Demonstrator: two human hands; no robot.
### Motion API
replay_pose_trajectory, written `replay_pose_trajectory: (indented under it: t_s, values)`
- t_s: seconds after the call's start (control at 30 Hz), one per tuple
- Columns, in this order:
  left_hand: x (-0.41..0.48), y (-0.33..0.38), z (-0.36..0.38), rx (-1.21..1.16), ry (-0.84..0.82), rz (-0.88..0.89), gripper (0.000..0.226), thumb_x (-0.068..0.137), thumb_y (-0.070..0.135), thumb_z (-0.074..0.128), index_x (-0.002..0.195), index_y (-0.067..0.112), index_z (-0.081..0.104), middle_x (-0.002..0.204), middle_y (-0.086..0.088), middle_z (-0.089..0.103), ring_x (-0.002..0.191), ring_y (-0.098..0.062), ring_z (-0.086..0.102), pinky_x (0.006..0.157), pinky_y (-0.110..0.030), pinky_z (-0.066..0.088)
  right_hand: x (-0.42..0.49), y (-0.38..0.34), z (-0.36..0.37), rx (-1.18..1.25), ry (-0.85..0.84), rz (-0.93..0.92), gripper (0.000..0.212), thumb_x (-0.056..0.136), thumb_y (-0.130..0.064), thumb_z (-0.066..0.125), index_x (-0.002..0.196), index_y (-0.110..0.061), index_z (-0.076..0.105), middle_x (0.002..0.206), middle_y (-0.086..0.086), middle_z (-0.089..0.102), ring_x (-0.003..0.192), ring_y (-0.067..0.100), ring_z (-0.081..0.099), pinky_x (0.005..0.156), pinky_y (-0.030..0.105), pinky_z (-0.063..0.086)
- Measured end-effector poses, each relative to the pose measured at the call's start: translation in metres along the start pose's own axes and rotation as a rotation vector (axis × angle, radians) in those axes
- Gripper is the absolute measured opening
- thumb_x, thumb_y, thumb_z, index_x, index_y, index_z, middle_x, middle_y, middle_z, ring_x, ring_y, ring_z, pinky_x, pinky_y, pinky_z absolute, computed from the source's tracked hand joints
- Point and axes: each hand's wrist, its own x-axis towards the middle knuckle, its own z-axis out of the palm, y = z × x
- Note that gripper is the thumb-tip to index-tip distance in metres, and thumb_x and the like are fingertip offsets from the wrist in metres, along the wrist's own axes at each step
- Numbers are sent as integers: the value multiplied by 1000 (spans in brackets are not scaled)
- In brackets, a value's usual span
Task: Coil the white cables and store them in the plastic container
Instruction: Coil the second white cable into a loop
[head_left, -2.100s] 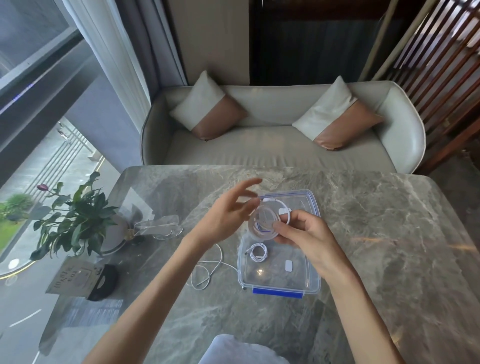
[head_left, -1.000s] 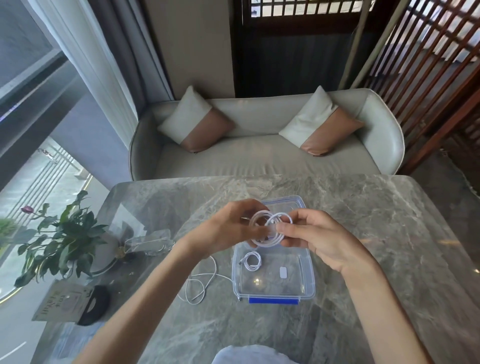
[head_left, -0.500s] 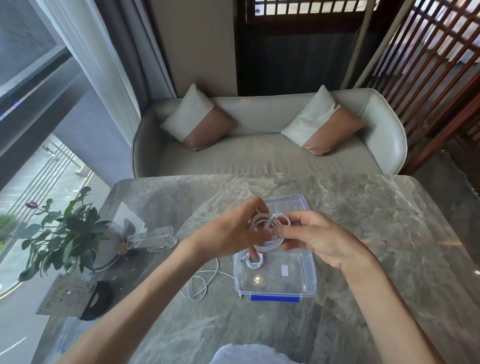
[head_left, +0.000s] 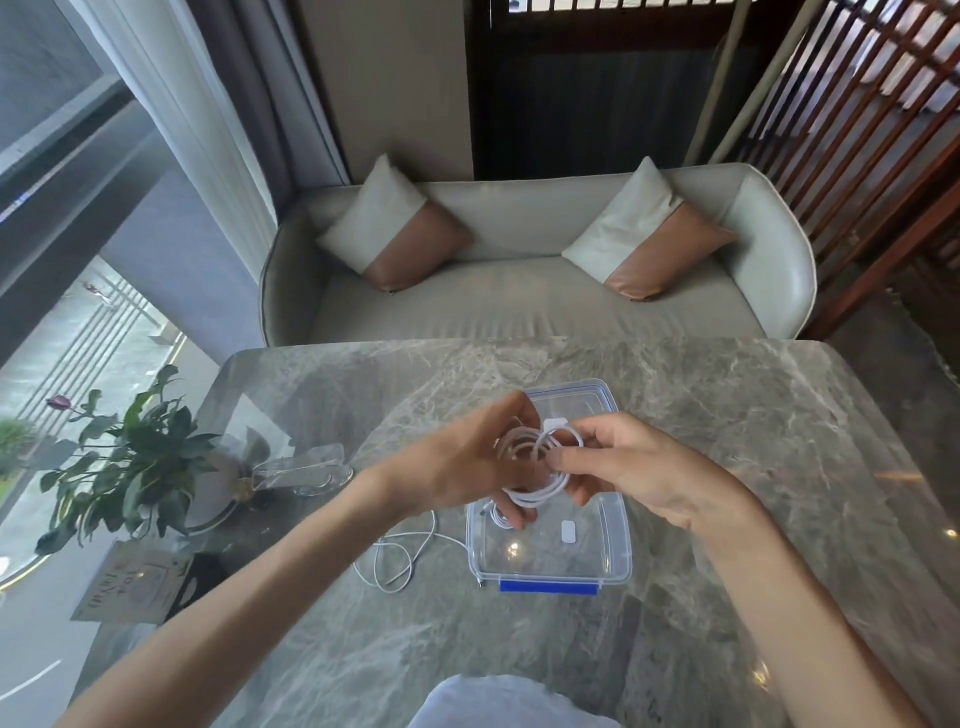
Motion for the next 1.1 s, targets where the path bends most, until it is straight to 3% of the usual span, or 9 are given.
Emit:
replay_pose_trajectory:
  t_s: [0.2, 0.3, 0.4, 0.57, 0.73, 0.83, 0.9, 0.97, 1.1]
  values:
    - [2, -5, 12, 293, 30, 30, 22, 97, 4, 54, 104, 10, 33, 76, 0, 62, 49, -17, 67, 41, -28, 53, 4, 5, 6, -157, 48, -33, 6, 89, -21, 72, 88, -17, 77, 76, 0, 75, 64, 9, 68, 63, 18, 55]
    - [4, -9, 9, 180, 26, -55, 26, 95, 4, 58, 109, 9, 37, 67, 0, 64, 44, -15, 64, 38, -26, 50, 6, 12, 6, -149, 82, -56, 9, 90, -22, 72, 91, -14, 76, 72, -2, 73, 61, 8, 67, 62, 17, 54]
    - [2, -13, 2, 14, -14, -143, 23, 93, 15, 66, 105, 7, 48, 60, -7, 69, 44, -20, 63, 46, -26, 51, 6, 19, 6, -15, 69, -43, 14, 95, -12, 66, 103, -4, 74, 71, -2, 69, 59, 6, 64, 60, 16, 53]
    - [1, -18, 0, -15, -57, -196, 26, 92, 23, 70, 100, 6, 52, 73, -17, 67, 55, -32, 64, 51, -32, 55, 6, 25, 16, 80, 58, -13, 16, 97, -4, 61, 107, 5, 70, 73, 1, 68, 56, 5, 62, 58, 17, 54]
    - [-3, -15, 5, 252, 34, -82, 18, 95, 25, 64, 95, 13, 50, 77, -11, 67, 55, -23, 63, 46, -28, 49, -1, 25, 19, -16, 55, -32, 22, 98, -33, 62, 107, -14, 69, 89, -1, 75, 70, 10, 70, 73, 24, 55]
    - [-7, -12, 8, 357, 91, 8, 18, 98, 20, 57, 99, 6, 47, 76, -1, 63, 55, -15, 58, 46, -22, 46, -2, 24, 25, 1, 95, -73, 27, 91, -47, 67, 106, -24, 70, 92, -2, 78, 67, 11, 70, 68, 22, 55]
    - [-9, -10, 8, 305, 139, 53, 20, 97, 15, 59, 102, 3, 45, 73, 6, 60, 52, -9, 54, 44, -19, 44, 1, 23, 32, 2, 238, -151, 10, 95, -36, 66, 103, -34, 72, 86, -1, 78, 58, 11, 65, 60, 23, 52]
    - [-12, -6, 5, 119, 191, 39, 23, 94, 15, 65, 107, 5, 48, 73, 6, 62, 53, -10, 57, 45, -19, 46, 2, 22, 39, 71, 311, -237, 18, 95, -31, 67, 110, -40, 73, 78, -3, 77, 52, 8, 60, 52, 20, 49]
    - [-22, -1, -5, -256, 185, -10, 38, 88, 25, 74, 113, 4, 57, 90, -7, 72, 77, -19, 71, 63, -33, 59, 0, 13, 48, 163, 313, -328, 34, 83, -49, 69, 117, -44, 72, 77, 3, 73, 45, 11, 46, 47, 18, 45]
